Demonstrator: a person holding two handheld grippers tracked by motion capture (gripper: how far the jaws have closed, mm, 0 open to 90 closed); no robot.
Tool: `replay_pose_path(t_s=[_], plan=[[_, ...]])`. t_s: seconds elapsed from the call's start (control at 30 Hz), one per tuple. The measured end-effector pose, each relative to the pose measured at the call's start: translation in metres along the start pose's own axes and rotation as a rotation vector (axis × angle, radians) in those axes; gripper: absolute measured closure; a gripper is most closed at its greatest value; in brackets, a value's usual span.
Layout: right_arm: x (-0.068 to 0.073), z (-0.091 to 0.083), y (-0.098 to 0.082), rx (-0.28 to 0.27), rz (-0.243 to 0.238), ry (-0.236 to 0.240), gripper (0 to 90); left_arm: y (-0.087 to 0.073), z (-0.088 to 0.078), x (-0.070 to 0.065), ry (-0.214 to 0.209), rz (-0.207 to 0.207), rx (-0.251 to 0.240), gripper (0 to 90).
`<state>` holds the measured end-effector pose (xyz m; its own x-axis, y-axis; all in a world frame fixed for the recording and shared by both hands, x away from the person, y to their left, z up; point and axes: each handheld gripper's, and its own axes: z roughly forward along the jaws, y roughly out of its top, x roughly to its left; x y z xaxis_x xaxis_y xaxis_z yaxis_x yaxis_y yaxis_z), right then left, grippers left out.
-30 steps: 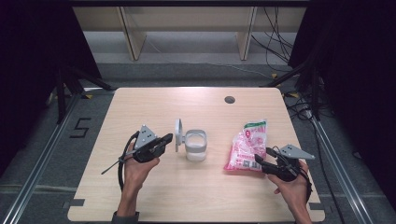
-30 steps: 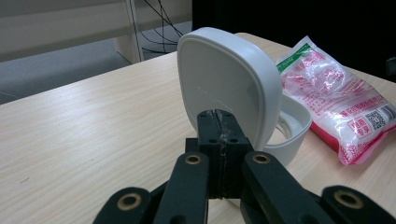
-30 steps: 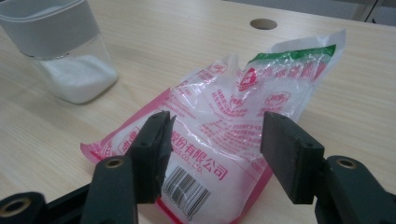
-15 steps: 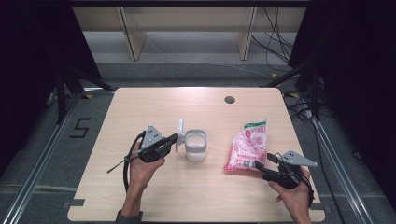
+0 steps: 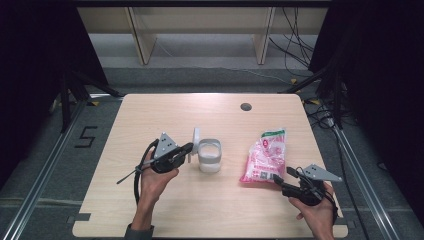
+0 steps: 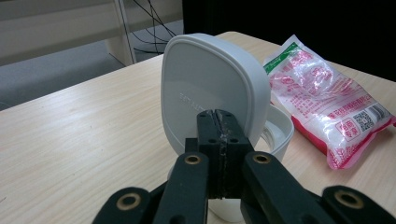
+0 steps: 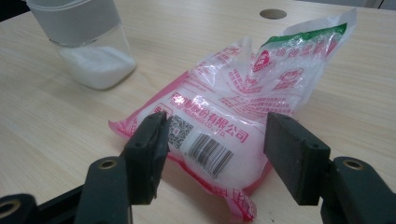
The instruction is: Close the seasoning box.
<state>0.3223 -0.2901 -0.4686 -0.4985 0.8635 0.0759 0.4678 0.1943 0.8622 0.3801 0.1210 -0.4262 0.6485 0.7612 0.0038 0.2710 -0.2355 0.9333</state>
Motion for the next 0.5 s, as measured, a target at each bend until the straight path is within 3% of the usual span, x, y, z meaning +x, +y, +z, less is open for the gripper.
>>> replay_pose_path(t_s=[0.03, 0.07, 0.13, 0.3, 0.33, 0.5], plan=[[0.0, 0.0, 0.0, -0.004, 0.009, 0.021, 40.8, 0.0, 0.001, -0.001, -0.005, -0.006, -0.005, 89.0], [0.0, -0.001, -0.001, 0.009, 0.002, 0.006, 40.9, 0.001, 0.001, -0.002, -0.006, 0.001, -0.005, 89.0], [0.003, -0.002, -0.001, 0.011, 0.035, 0.014, 40.9, 0.002, 0.002, -0.004, -0.01, 0.004, -0.001, 89.0], [0.002, -0.003, -0.001, 0.004, -0.006, 0.005, 41.1, 0.002, 0.007, -0.012, -0.03, 0.002, -0.005, 88.3], [0.003, -0.004, -0.002, 0.015, 0.019, 0.006, 41.0, 0.003, 0.008, -0.013, -0.033, 0.013, -0.009, 87.8], [0.005, -0.005, -0.002, 0.005, 0.043, 0.023, 41.1, 0.003, 0.005, -0.017, -0.062, -0.026, -0.026, 74.6]])
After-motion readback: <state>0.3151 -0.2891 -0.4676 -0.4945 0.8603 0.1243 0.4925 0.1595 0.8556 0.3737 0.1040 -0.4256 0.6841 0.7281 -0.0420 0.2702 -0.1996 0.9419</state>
